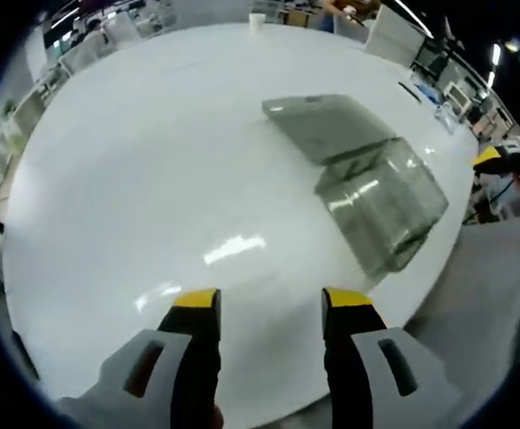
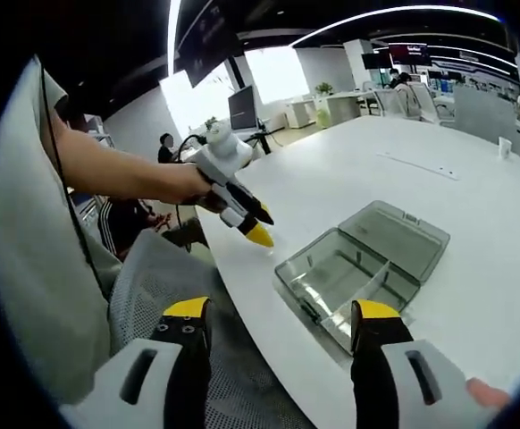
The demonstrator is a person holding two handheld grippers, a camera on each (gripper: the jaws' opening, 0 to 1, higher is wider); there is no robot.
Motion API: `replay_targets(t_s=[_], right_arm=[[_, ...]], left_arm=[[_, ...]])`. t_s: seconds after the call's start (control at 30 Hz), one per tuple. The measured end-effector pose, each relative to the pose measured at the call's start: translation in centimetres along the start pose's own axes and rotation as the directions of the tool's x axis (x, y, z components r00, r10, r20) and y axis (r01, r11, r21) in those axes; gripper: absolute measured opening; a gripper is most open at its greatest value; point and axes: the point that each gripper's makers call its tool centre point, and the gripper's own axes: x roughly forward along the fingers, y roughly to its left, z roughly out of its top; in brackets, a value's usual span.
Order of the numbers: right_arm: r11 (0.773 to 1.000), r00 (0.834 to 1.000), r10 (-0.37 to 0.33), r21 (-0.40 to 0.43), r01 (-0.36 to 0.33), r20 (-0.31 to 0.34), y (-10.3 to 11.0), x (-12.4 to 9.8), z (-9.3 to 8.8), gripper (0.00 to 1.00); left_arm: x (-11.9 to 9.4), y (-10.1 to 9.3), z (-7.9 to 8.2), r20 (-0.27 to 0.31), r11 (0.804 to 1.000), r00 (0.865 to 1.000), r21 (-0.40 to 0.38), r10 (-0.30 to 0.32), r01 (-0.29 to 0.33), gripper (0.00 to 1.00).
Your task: Insert the divider into the dual guide fixture by aligning both edges with the guide slots and pushing it downward to the bottom, including one-sided entry, uneven engagement, binding, and posture correction.
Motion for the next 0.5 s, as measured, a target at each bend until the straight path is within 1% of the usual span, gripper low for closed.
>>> replay_targets(t_s=[0.13,0.23,0.37,0.43,0.5], right_arm=[[1.0,1.0,-0.001,0.004,0.001,0.003,-0.2,0.0,0.1,0.6],[1.0,1.0,-0.001,0.006,0.001,0.003,-0.2,0.0,0.1,0.6],[1.0,1.0,-0.002,0.01,0.002,0.004,-0.4,0.0,0.0,0.6],[1.0,1.0,-0.003,0.009,0.003,0.004,-0.5,0.0,0.0,0.6],[1.0,1.0,-0.006,0.008,0.006,0.003,-0.7,-0.1,-0.1,0.59]], left_arm=[[0.3,0.2,0.0,-0.028,0.999,0.999,-0.032,0.014,-0.015,0.42],[0.5,0.3,0.1,-0.047,0.999,0.999,-0.039,0.027,-0.029,0.42],[0.8,0.7,0.1,-0.082,0.997,0.995,-0.058,0.05,-0.055,0.42],[1.0,1.1,-0.1,-0.115,0.994,0.99,-0.065,0.076,-0.084,0.42],[1.2,1.2,-0.1,-0.131,0.993,0.989,-0.077,0.076,-0.086,0.42]])
